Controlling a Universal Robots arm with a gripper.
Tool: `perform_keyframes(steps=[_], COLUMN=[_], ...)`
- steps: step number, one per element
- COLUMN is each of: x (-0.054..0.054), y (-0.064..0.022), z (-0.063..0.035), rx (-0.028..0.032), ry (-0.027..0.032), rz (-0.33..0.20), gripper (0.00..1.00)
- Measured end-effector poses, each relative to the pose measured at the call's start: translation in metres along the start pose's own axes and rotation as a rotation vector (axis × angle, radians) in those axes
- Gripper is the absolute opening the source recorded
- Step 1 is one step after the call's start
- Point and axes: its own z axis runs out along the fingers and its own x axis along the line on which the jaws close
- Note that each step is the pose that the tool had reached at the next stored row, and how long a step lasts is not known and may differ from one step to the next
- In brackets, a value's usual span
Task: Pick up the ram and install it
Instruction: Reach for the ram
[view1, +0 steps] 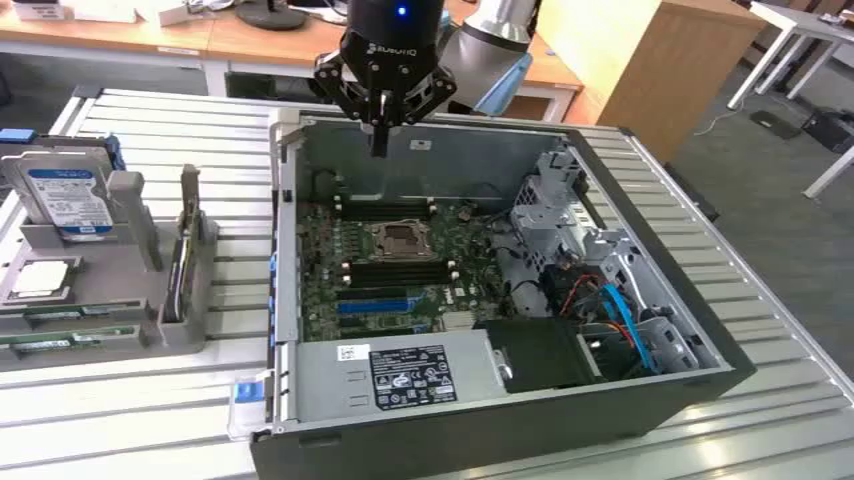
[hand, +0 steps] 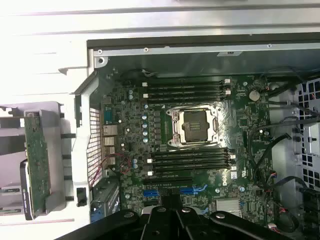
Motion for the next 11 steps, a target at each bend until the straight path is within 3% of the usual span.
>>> perform_keyframes(steps=[11], x=[0.0002], y=[0.0], z=[0.0], rx=[0.0], ry=[0.0], rz=[0.0], gripper=[0.11])
